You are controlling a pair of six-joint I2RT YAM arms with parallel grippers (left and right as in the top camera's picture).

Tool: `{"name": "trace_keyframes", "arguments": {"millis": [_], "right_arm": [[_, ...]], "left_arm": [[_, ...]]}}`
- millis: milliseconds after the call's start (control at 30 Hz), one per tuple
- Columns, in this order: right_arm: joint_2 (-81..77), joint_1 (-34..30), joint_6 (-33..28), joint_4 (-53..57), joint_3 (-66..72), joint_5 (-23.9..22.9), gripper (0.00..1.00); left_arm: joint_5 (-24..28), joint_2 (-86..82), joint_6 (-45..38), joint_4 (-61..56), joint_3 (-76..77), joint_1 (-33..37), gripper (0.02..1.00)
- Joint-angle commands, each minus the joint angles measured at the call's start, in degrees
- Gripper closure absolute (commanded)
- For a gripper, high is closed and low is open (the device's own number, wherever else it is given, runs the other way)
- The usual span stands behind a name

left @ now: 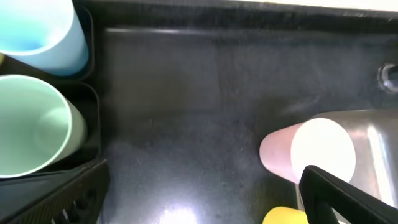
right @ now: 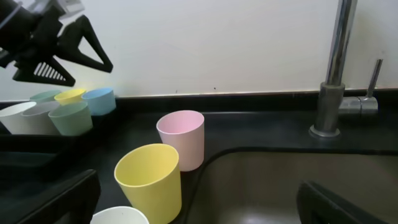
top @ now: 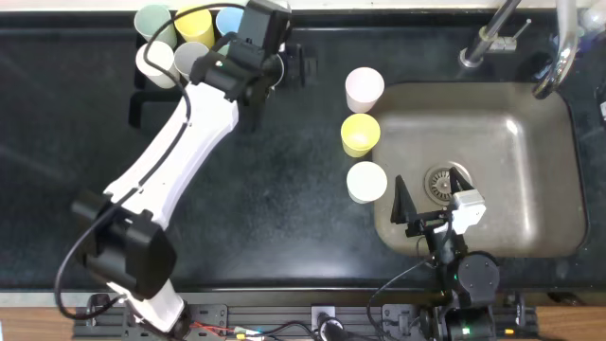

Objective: Store Cups

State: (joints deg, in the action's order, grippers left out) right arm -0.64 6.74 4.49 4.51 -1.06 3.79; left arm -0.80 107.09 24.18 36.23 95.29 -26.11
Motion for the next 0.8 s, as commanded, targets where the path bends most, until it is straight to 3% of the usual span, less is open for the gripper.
{"name": "trace_keyframes", "arguments": {"millis": [33,500,800], "right_arm": [[0.28,0.09,0.22,-0.31,0.79,-0.44,0.003],[0.28,0.09,0.22,-0.31,0.79,-0.44,0.003],[0.28,0.09,0.22,-0.31,0.79,-0.44,0.003]], "left_arm": [[1.14,0.42,1.46,-0.39,1.22,-0.96,0.018],[2.67,3.45,7.15,-1.36,1.25,-9.29,0.018],[0.96,8.57,7.63,-1.66,3.28,-10.62,0.018]]}}
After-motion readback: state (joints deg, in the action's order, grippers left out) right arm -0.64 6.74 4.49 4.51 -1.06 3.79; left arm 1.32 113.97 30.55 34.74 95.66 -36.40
